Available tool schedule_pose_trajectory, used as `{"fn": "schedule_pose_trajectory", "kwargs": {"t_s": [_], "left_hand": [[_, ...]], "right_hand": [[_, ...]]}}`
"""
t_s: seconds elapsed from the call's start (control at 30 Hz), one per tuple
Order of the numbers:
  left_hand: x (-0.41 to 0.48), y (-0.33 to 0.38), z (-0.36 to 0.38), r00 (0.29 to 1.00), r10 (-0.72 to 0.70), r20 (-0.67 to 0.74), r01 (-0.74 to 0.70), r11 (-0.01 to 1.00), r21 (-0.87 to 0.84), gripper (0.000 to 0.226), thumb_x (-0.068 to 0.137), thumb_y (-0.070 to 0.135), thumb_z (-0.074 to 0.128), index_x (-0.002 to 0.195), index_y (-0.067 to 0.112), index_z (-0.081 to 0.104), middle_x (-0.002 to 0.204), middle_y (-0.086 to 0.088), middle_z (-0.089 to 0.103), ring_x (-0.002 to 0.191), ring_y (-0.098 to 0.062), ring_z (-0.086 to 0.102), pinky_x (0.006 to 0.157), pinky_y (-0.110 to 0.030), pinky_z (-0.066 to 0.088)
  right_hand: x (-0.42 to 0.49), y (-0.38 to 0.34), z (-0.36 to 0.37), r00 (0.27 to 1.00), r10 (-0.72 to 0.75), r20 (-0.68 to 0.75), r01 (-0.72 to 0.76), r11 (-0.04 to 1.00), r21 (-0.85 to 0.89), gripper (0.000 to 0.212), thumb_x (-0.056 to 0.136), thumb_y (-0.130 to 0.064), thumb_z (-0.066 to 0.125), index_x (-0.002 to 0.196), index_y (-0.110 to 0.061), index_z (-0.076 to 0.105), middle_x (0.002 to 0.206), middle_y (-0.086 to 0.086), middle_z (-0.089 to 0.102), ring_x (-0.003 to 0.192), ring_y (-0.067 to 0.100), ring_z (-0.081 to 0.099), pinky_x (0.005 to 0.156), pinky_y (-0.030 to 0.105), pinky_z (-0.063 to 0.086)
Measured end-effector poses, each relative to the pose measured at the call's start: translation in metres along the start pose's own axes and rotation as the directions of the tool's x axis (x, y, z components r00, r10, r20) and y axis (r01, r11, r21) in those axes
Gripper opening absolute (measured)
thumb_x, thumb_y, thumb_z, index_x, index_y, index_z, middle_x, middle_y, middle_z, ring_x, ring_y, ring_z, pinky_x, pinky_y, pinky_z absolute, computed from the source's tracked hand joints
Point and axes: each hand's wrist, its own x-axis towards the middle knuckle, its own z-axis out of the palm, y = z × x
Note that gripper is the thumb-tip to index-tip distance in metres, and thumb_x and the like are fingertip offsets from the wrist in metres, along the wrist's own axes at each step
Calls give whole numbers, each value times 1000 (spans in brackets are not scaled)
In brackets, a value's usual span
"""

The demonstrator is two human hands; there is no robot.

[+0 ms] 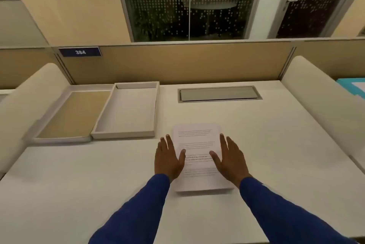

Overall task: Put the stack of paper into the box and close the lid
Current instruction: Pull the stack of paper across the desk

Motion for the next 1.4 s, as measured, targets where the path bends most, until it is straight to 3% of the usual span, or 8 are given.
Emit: {"fn": "schedule_pose_trajectory", "kwargs": {"t_s": [0.13,0.27,0.67,0.8,0.93,1.07,1.2,1.4], "left_hand": [[-18,-19,13,979,-191,76,198,976,-90,79,104,57,38,159,3,23,154,-14,41,140,-29,41,110,-40,44],[-27,-29,21,977,-199,78,204,977,-57,56,102,55,46,122,4,57,128,-11,52,120,-26,50,97,-36,50],[-28,5,27,865,-402,301,496,774,-394,58,93,44,67,131,4,50,135,-14,42,125,-31,46,102,-42,50],[-18,6,24,789,-486,376,614,629,-477,53,85,36,73,126,9,53,130,-12,47,117,-31,54,96,-43,55],[-11,3,24,746,-493,448,662,471,-583,45,78,34,71,116,9,65,109,-7,71,93,-28,70,87,-44,63],[-8,7,24,723,-504,473,682,412,-604,16,88,28,70,94,14,67,97,-6,74,91,-28,72,90,-45,63],[-8,11,25,706,-553,442,691,404,-599,16,84,31,71,86,16,65,97,-7,74,93,-31,71,92,-47,62],[-8,19,24,684,-586,434,709,394,-585,27,83,34,73,98,12,69,101,-8,74,92,-31,71,91,-46,62]], "right_hand": [[-20,5,21,968,231,97,-239,967,83,86,97,-65,36,161,-14,8,149,12,43,131,29,45,100,42,47],[-26,0,32,941,328,86,-333,941,55,76,96,-64,41,146,-7,36,131,12,52,118,28,50,90,41,52],[-3,-10,38,761,611,217,-648,712,270,76,86,-64,61,134,-7,46,127,16,54,118,36,54,91,40,47],[7,6,34,715,636,290,-690,576,439,61,77,-65,70,94,-8,54,93,9,63,78,24,59,64,32,46],[12,13,23,697,604,387,-700,458,547,46,84,-52,74,82,-8,62,89,8,68,80,27,64,66,32,51],[13,14,26,728,562,394,-682,535,498,45,84,-55,70,86,-10,65,96,9,71,80,25,66,63,32,53],[11,16,27,787,513,344,-617,629,473,48,85,-57,64,99,-11,64,98,5,68,82,21,65,64,32,55],[6,21,22,806,442,394,-592,572,568,32,94,-37,64,112,-13,53,105,1,64,84,15,61,58,25,46]]}}
